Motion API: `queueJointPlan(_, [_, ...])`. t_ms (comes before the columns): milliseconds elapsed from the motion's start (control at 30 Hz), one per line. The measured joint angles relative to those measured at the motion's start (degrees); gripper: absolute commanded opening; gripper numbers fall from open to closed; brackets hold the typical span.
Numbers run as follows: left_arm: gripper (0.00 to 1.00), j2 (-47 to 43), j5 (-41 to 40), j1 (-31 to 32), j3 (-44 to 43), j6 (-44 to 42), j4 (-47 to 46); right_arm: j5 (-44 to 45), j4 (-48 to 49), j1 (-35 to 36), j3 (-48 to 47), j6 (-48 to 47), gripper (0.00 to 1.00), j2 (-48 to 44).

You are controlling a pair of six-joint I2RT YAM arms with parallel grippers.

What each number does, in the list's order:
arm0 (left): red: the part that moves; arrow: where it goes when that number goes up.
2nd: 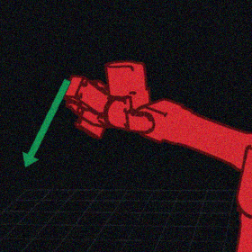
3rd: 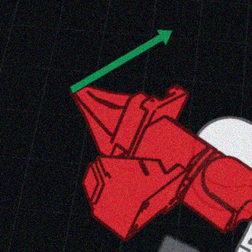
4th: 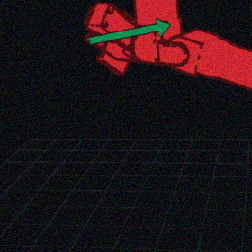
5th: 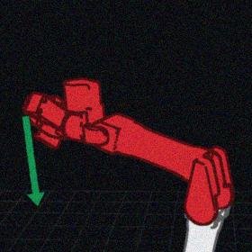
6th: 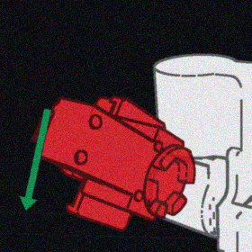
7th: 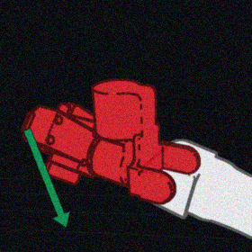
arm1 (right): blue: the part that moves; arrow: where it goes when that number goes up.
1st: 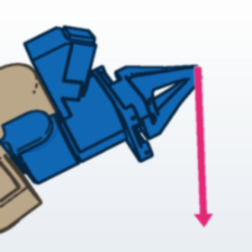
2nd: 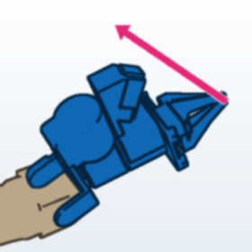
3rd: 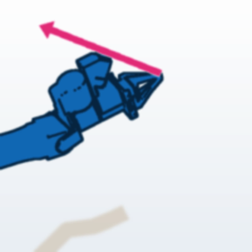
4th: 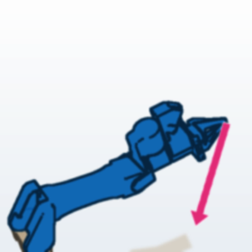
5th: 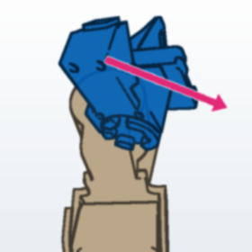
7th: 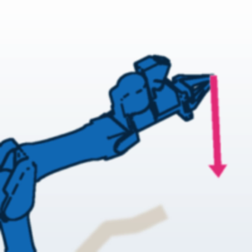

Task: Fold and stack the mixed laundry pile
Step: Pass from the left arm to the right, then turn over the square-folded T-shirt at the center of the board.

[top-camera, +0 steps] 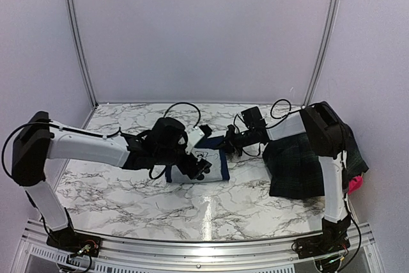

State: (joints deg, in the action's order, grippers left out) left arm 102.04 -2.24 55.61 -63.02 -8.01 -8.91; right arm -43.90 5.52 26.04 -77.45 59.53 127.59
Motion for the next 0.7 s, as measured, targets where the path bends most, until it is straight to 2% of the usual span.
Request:
queueJointPlan(200, [0.99,-12.7,-3.3,-8.1,5.9,11.3,0.6,6.6,-18.1,-0.6,-11.9,-17.1,0.00,-0.8])
queueJointPlan(367, [0.99,-19.9,-5.7,-16.1,9.2,19.9,2.6,17.7,-33.5,-0.8,-24.2,-33.0,0.00,-2.4])
queueJointPlan(567, [0.99,-24.2,-9.3,-19.4,9.5,23.3,9.0,34.2,-44.7,-0.3,-34.5,-45.5,0.00,-7.5])
queueJointPlan(700, [0.99,-26.9,-10.7,-20.7,10.2,23.7,11.9,45.8,-48.0,1.8,-42.0,-52.9,0.00,-8.6])
